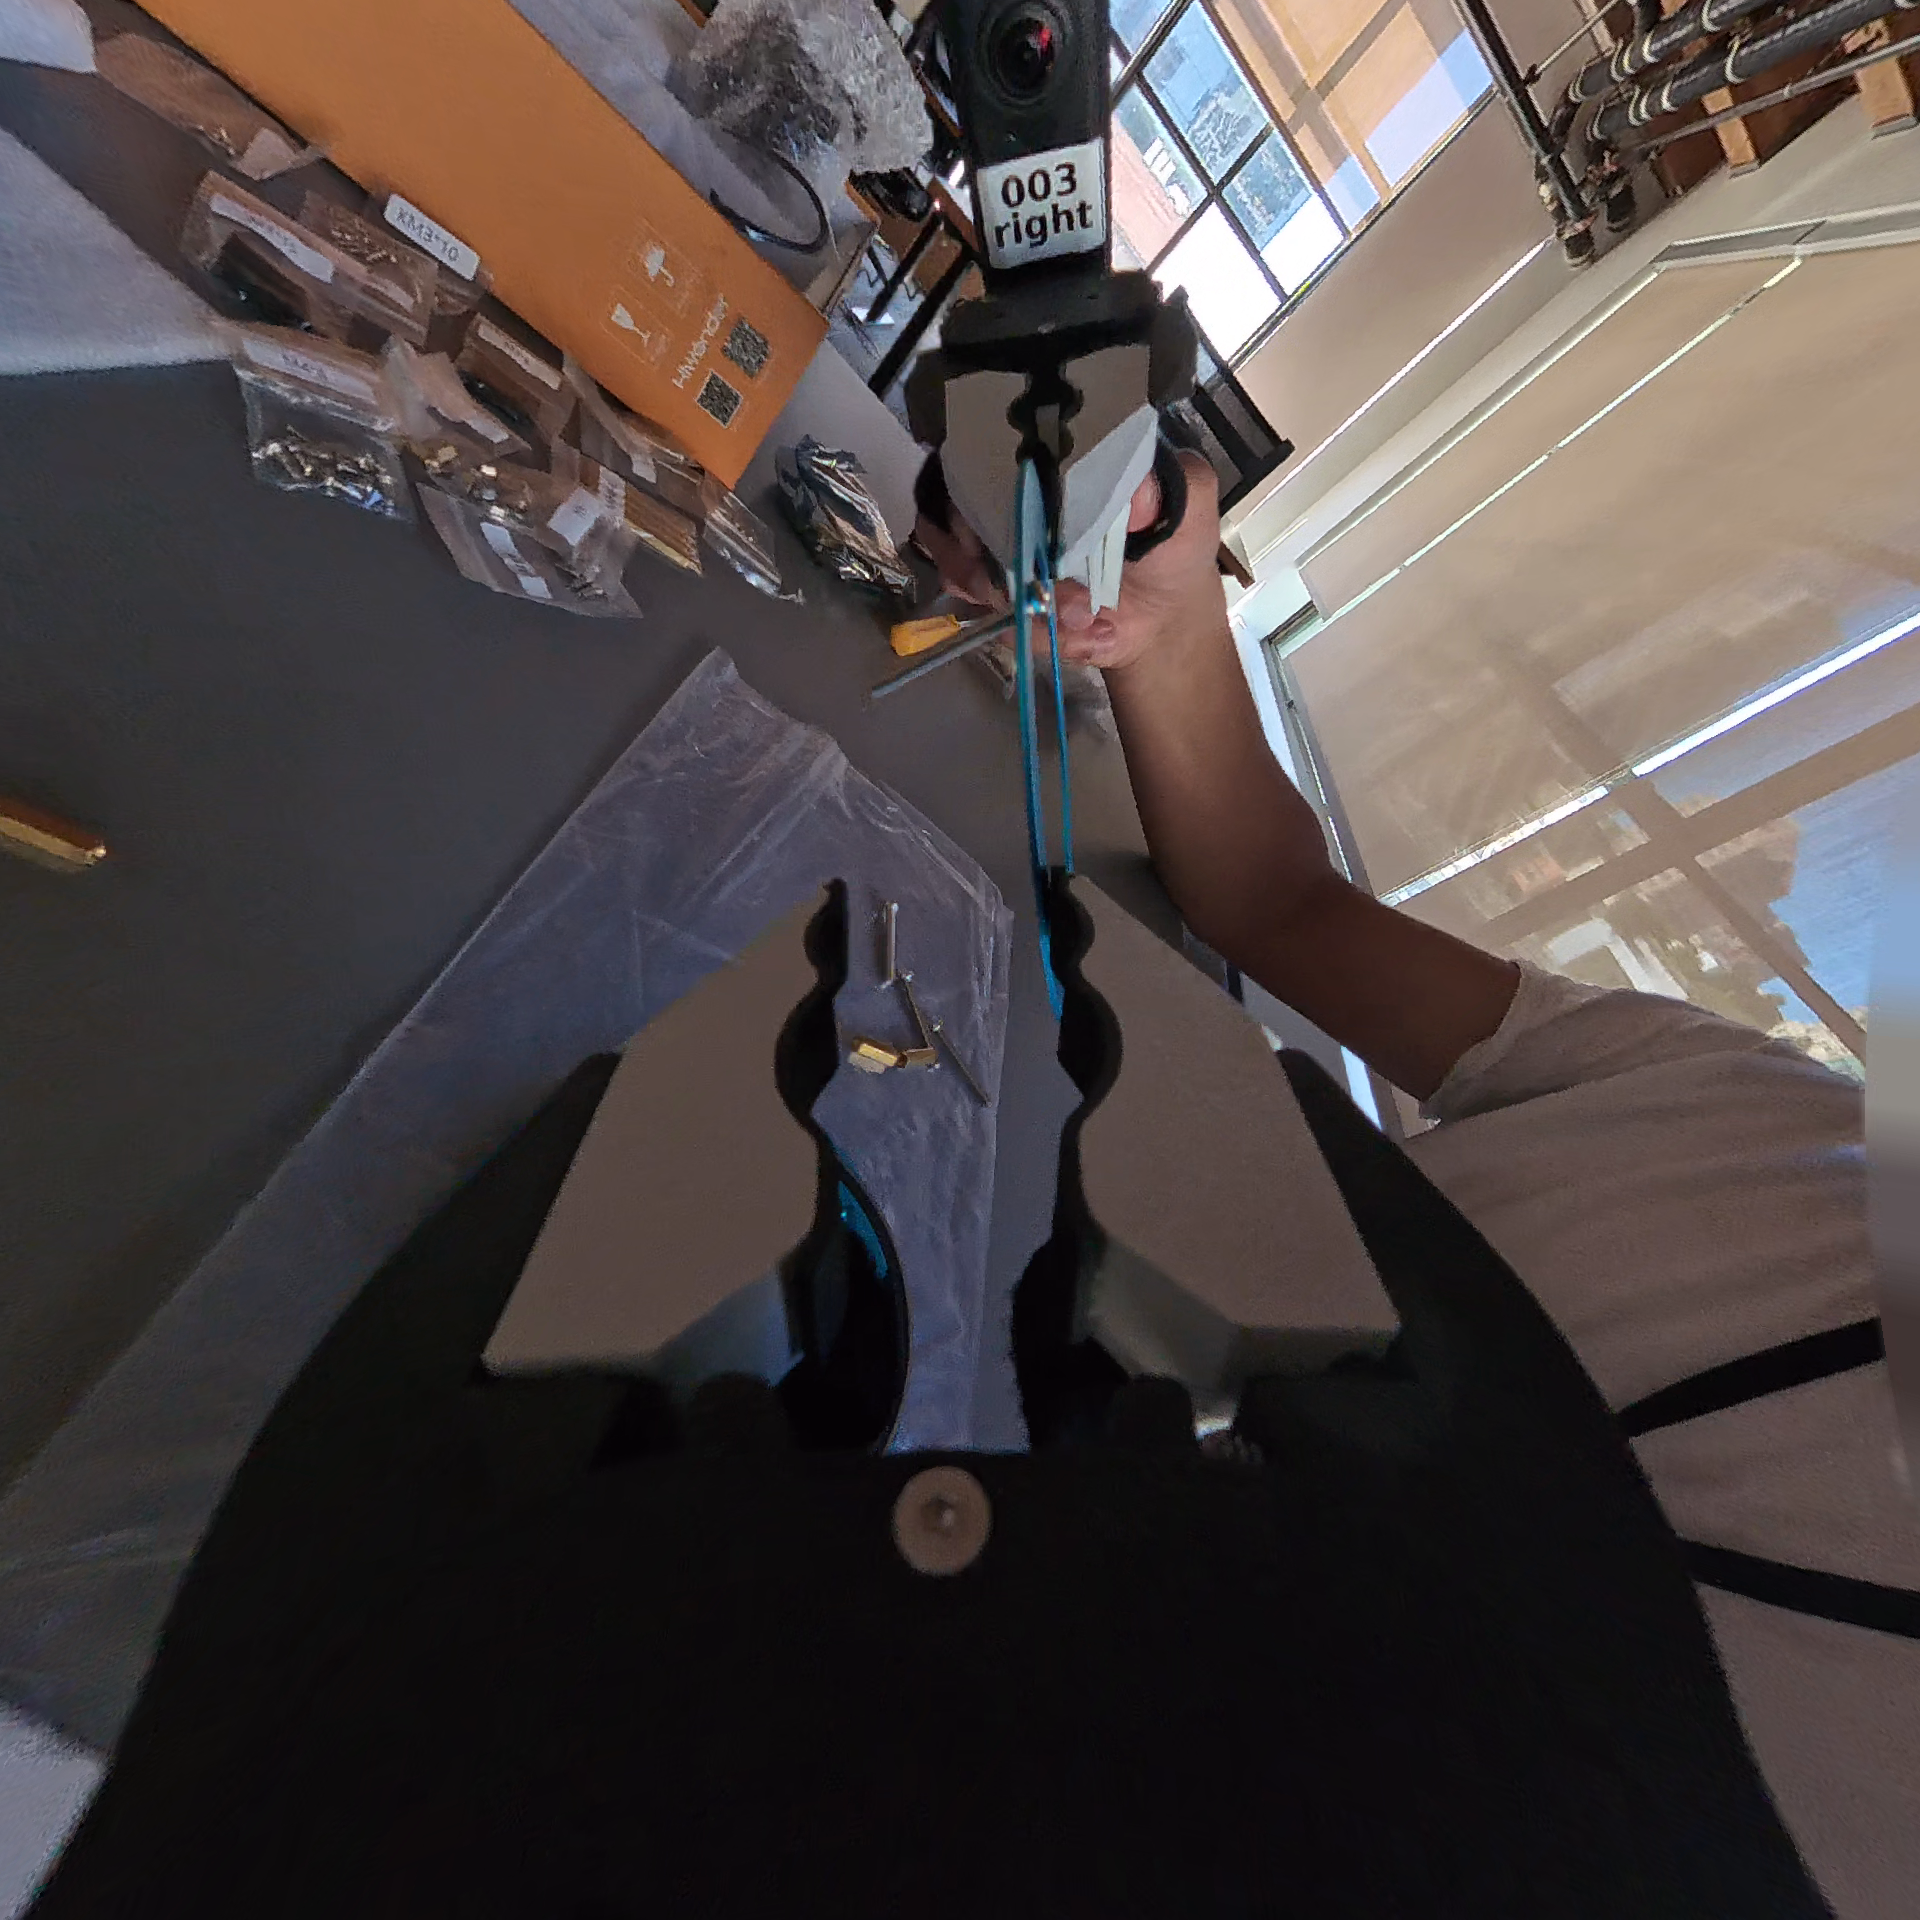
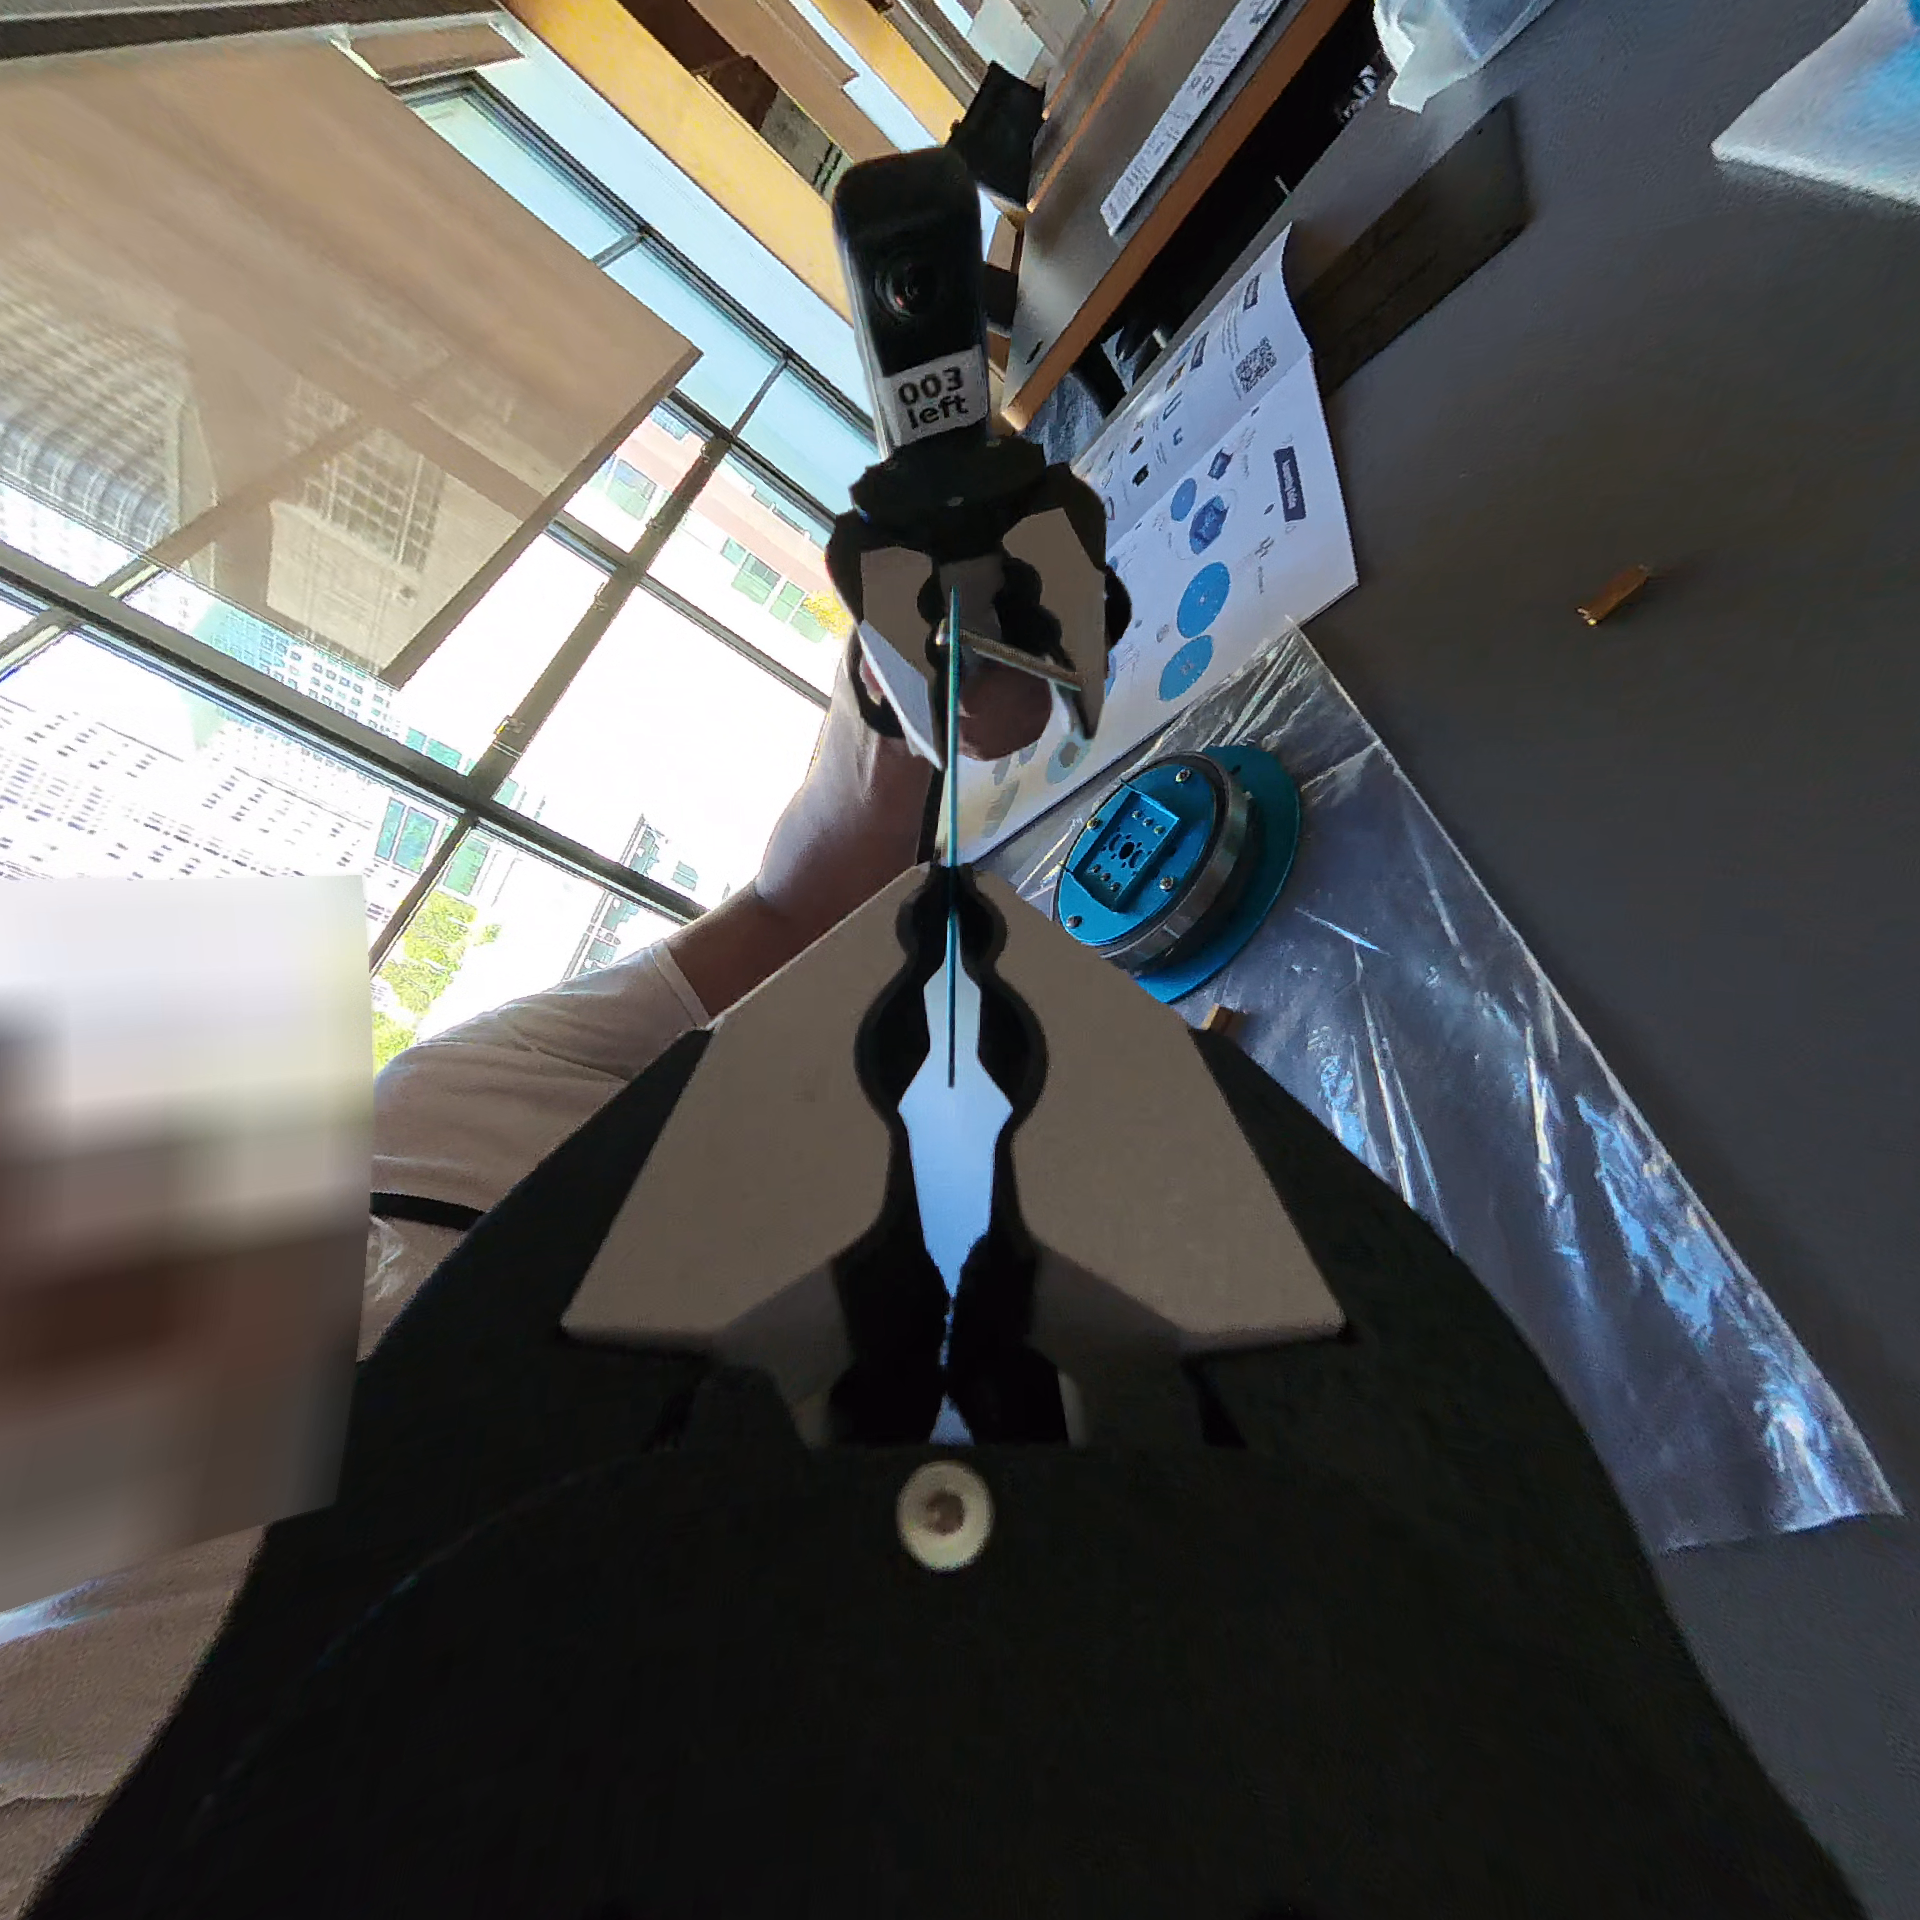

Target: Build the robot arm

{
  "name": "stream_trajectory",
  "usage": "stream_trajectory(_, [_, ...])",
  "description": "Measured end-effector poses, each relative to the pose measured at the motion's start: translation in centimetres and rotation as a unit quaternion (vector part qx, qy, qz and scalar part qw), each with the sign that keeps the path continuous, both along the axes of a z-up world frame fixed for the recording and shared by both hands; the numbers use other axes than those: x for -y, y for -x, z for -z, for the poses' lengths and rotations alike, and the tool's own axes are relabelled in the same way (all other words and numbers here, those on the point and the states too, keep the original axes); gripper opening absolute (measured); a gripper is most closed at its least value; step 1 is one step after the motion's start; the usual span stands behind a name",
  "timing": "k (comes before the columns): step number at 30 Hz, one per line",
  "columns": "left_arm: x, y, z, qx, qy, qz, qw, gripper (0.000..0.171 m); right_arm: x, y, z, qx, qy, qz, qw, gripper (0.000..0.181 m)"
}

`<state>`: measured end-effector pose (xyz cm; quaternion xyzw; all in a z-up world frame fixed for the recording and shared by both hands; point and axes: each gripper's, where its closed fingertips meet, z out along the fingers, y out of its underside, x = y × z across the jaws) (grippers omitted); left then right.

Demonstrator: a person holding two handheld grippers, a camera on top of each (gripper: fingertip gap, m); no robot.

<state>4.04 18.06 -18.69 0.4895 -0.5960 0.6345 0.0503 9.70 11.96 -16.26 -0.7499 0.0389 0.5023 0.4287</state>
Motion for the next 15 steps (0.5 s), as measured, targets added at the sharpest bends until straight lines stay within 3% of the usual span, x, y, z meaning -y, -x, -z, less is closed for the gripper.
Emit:
stream_trajectory(6, [-0.8,-1.0,-2.1,0.006,-0.017,-0.017,1.000,0.042,0.5,0.3,0.7,-0.004,0.017,-0.014,1.000,0.000])
stream_trajectory(12, [1.1,-0.6,-2.9,0.010,-0.042,0.033,0.999,0.041,0.3,1.9,1.3,-0.047,0.031,-0.050,0.997,0.000])
stream_trajectory(15, [1.9,0.1,-2.2,0.004,-0.047,0.061,0.997,0.016,0.2,2.6,1.2,-0.061,0.031,-0.063,0.996,0.000])
